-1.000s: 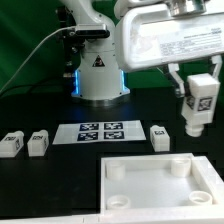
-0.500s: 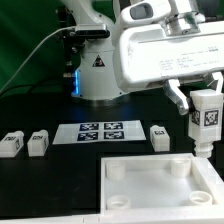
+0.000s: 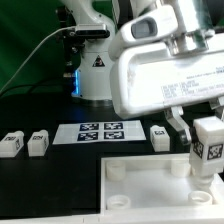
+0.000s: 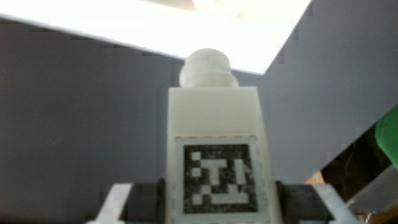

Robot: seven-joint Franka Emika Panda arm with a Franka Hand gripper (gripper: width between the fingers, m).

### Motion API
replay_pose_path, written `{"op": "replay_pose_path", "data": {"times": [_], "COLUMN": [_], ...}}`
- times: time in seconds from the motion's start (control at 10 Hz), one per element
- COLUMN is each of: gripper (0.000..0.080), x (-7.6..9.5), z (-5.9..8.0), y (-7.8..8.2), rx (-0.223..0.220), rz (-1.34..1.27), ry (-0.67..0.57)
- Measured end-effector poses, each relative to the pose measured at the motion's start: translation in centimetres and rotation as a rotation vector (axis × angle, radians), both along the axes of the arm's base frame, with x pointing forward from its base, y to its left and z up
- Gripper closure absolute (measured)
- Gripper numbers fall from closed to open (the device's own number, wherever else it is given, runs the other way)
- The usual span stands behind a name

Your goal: Assemble one leg

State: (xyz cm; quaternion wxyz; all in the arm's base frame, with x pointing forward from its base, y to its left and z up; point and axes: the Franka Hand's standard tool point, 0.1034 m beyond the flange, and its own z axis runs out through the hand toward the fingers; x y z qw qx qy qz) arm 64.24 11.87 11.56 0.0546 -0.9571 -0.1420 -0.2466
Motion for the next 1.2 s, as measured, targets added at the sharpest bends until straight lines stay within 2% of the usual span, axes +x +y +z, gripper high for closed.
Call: {"op": "replay_pose_path", "data": {"times": [0.1,0.6,1.2], "gripper": [0.0506,0.0506,0.0506], "x": [-0.2,-1.3,-1.3], "z": [-0.2,-2.2,-2.5], "y": [0.3,-0.2,-0.3], "rx": [0.002,-0.001,0.011], "rz": [0.003,0.004,-0.012], "ry": [-0.011,-0.021,-0.128]}}
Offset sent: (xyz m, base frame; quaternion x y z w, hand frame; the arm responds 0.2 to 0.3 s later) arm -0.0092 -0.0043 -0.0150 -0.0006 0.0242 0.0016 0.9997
